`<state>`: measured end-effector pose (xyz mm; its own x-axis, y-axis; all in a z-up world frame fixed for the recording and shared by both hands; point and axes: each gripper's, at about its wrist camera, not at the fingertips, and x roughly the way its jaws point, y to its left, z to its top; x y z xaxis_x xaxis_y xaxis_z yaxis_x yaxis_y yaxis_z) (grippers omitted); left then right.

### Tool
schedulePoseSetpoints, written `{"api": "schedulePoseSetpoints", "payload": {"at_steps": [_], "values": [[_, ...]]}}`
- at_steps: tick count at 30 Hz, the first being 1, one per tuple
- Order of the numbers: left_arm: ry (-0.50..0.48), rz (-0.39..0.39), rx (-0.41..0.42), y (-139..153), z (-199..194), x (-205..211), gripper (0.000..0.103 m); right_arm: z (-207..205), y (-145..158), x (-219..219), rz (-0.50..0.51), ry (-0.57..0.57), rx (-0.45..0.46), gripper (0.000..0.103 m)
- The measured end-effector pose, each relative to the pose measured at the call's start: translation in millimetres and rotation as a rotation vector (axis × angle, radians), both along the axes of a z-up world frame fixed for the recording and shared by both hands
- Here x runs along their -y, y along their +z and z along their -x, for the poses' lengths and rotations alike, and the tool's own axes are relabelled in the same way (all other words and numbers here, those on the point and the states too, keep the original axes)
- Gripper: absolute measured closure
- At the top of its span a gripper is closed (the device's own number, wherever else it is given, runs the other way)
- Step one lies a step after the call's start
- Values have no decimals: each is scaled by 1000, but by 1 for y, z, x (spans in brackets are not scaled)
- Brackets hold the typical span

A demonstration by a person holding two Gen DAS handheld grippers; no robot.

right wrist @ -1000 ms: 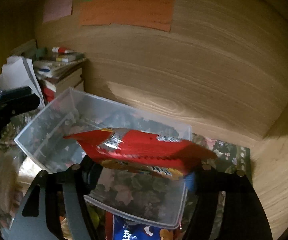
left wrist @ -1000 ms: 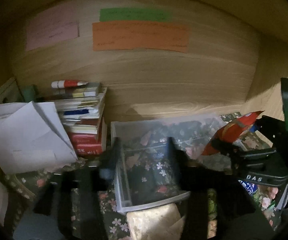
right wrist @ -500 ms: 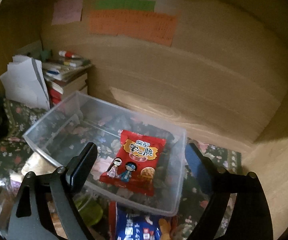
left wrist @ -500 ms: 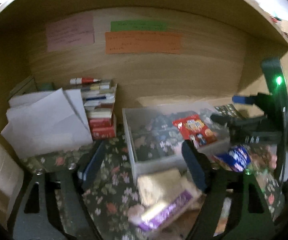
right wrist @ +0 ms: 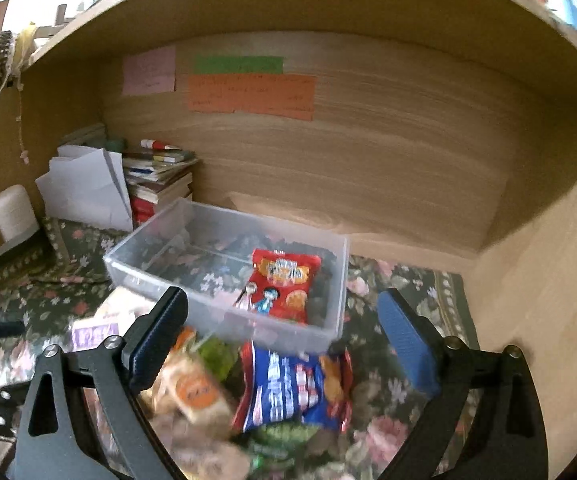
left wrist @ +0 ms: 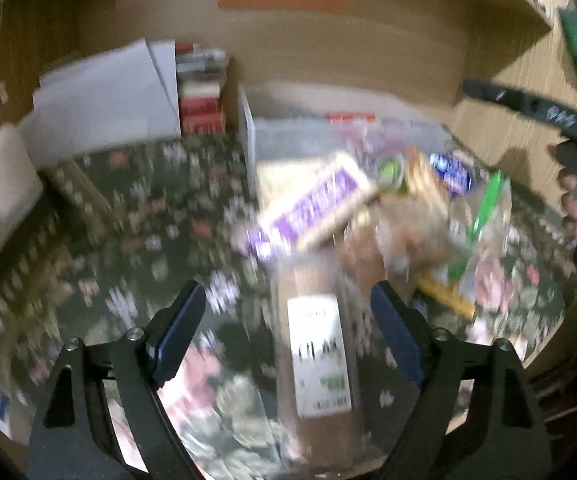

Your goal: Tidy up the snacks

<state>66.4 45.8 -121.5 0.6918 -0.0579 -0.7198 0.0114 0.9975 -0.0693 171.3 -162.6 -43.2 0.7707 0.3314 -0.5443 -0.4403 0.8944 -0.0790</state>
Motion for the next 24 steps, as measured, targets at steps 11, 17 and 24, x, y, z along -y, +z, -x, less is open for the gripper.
{"api": "schedulePoseSetpoints", "payload": {"at_steps": [11, 17, 24], "values": [[31, -24, -11, -15, 13, 11, 67, 35, -15, 28, -34, -46, -10, 4], [45, -32, 76, 23, 7, 2, 67, 35, -17, 43, -63, -89, -16, 4], [30, -30, 171, 70, -38, -7, 67, 20, -24, 50, -76, -114, -47, 4]]}}
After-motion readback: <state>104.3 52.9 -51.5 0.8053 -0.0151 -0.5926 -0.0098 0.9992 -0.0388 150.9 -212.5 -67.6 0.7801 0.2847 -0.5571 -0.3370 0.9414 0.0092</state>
